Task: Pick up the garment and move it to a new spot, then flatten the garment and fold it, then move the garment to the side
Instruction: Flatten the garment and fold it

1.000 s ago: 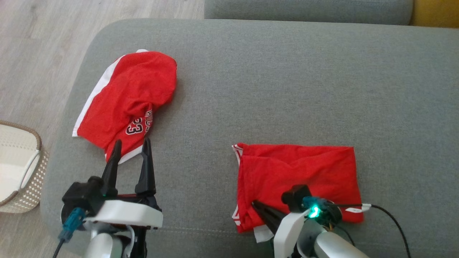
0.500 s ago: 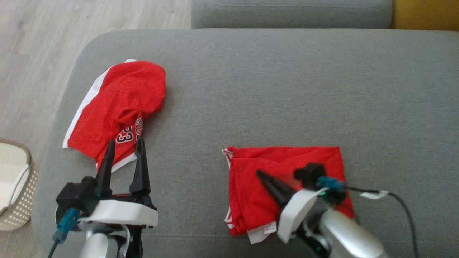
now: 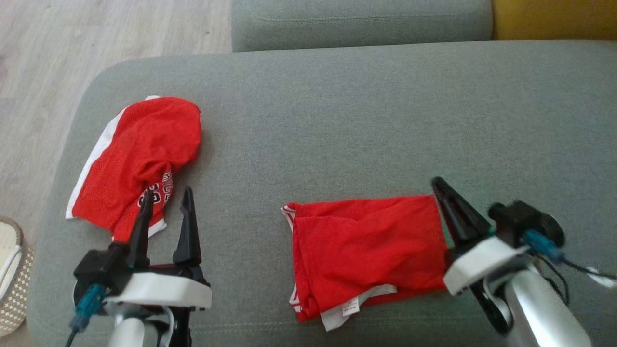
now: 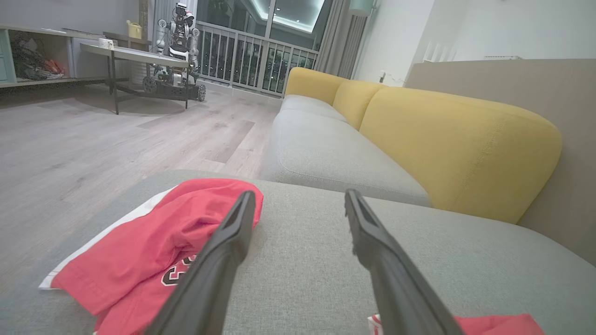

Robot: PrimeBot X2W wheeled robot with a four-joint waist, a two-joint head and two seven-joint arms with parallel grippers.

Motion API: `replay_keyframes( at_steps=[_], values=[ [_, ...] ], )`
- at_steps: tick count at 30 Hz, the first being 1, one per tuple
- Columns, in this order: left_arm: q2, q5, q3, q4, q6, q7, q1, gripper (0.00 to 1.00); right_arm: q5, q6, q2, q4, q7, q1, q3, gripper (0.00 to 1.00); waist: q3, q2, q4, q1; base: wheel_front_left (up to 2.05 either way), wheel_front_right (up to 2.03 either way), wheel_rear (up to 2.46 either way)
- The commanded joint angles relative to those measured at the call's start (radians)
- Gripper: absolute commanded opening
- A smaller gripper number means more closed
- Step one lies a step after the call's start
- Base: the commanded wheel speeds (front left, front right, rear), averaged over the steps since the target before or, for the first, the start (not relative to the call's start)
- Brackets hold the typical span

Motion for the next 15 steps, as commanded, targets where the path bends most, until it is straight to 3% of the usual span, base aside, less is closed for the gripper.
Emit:
replay_keyframes(
  at_steps=[1,3,4,5,10,15],
  values=[
    [0.003,0.008,0.028,-0.037,0.007,-0.006,-0.021,1.00,-0.024,0.000,0.011,-0.056,-0.015,0.005,-0.013,0.00,-0.002,0.0000,-0.003,0.0000,0.00,0.00,0.00],
    [0.003,0.009,0.022,-0.035,0.006,-0.006,-0.008,1.00,-0.060,0.000,0.026,-0.091,-0.018,0.041,-0.064,0.00,-0.004,0.0000,-0.005,0.0000,0.00,0.00,0.00],
    [0.003,0.008,0.020,-0.033,0.006,-0.006,-0.002,1.00,-0.076,0.000,0.035,-0.105,-0.018,0.058,-0.088,0.65,-0.005,0.0000,-0.006,0.0000,0.00,0.00,0.00],
    [0.003,0.008,0.018,-0.031,0.007,-0.006,0.003,1.00,-0.085,0.000,0.045,-0.115,-0.019,0.077,-0.110,1.00,-0.006,0.0000,-0.006,0.0000,0.00,0.00,0.00],
    [0.003,0.009,0.008,-0.024,0.010,-0.006,0.021,1.00,-0.111,0.000,0.086,-0.144,-0.021,0.145,-0.192,1.00,-0.013,0.0000,-0.002,0.0000,0.00,0.00,0.00],
    [0.003,0.011,0.004,-0.024,0.013,-0.006,0.023,1.00,-0.118,0.000,0.101,-0.160,-0.022,0.164,-0.211,1.00,-0.015,0.0000,-0.003,0.0000,0.00,0.00,0.00]
  ],
)
